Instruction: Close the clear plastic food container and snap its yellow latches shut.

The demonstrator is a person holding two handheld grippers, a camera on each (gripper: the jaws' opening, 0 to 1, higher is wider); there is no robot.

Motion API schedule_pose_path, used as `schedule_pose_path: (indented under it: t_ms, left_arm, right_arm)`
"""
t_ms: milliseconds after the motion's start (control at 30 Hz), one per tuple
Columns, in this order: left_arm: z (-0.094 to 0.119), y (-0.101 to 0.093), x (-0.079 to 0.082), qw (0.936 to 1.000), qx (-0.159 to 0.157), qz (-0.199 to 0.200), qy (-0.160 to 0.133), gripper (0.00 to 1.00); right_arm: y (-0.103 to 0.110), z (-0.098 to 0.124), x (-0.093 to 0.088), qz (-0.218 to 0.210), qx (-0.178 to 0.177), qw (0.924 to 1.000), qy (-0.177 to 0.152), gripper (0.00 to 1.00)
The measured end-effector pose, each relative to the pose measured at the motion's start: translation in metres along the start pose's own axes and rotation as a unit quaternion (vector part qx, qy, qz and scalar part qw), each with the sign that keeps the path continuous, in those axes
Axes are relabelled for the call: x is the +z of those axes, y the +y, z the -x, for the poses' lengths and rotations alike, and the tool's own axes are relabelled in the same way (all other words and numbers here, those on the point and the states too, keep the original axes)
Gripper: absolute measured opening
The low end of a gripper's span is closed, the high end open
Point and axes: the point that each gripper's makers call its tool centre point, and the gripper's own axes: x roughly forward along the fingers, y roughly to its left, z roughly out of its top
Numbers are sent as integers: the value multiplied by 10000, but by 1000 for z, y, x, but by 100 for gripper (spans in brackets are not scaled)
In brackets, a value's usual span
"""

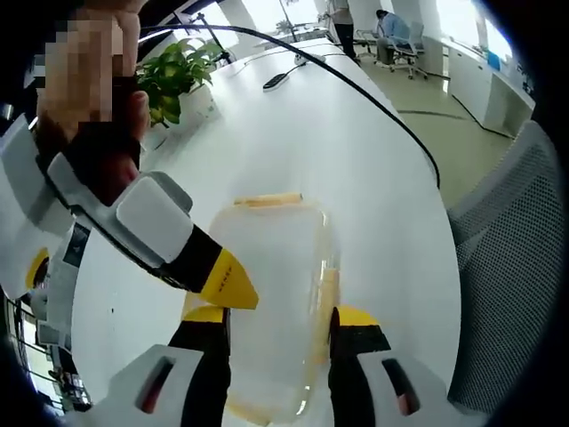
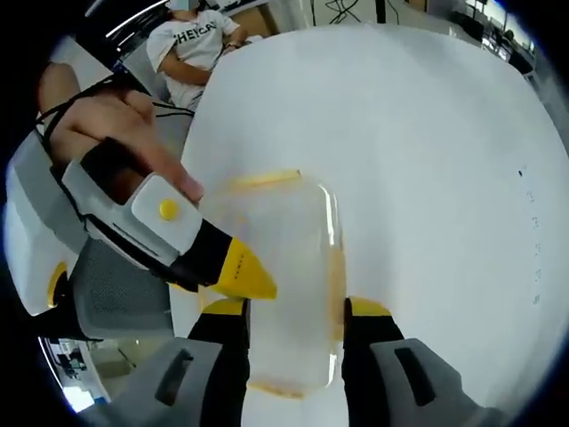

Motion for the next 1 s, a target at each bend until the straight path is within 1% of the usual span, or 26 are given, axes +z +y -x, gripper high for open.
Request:
schedule_pose_path:
  t_ms: [133, 267, 367, 467, 567, 633, 667, 700, 733, 800, 833, 900, 967, 1000]
  left_arm:
    - [-1, -1, 0, 10000, 67, 30, 29, 38]
    - [0, 0, 0, 9999, 110, 47, 14, 39]
    - [0, 0, 0, 9999, 99, 47, -15, 39]
    - [0, -1, 1, 9999, 99, 83, -33, 39]
    - [0, -1, 1, 9998, 155, 103, -1, 39]
    - [0, -1, 1, 9998, 123, 124, -8, 39]
    - [1, -1, 2, 9996, 76, 262, -42, 39]
    - [1, -2, 3, 9991, -37, 422, -101, 40]
    - [2, -2, 3, 9989, -123, 443, -127, 42]
    - [2, -2, 3, 9990, -145, 406, -127, 45]
    - [2, -6, 3, 9989, -254, 382, -125, 48]
    - [3, -11, 4, 9986, -358, 368, -112, 55]
    - [5, -16, 4, 9986, -442, 291, -98, 60]
    - [5, -19, 3, 9985, -508, 152, -97, 62]
  right_arm:
    - [1, 1, 1, 18, 12, 9999, -123, 37]
    - [2, 1, 2, 45, 25, 10000, -29, 38]
    - [2, 1, 1, 22, 16, 10000, -51, 38]
    - [2, 2, 0, 45, -86, 9997, -204, 39]
    - [5, 4, 1, 91, -249, 9993, -258, 39]
    - [6, 5, 2, 109, -348, 9989, -290, 39]
    - [6, 5, 2, 132, -388, 9987, -311, 39]
    - [5, 6, 2, 154, -427, 9983, -365, 39]
    - [5, 6, 2, 168, -461, 9980, -401, 39]
    - [6, 7, 3, 273, -553, 9969, -495, 39]
    - [5, 8, 3, 287, -585, 9965, -532, 39]
    - [5, 9, 3, 284, -679, 9953, -636, 39]
    - [5, 10, 3, 296, -759, 9936, -785, 39]
    - [6, 11, 4, 344, -826, 9919, -906, 38]
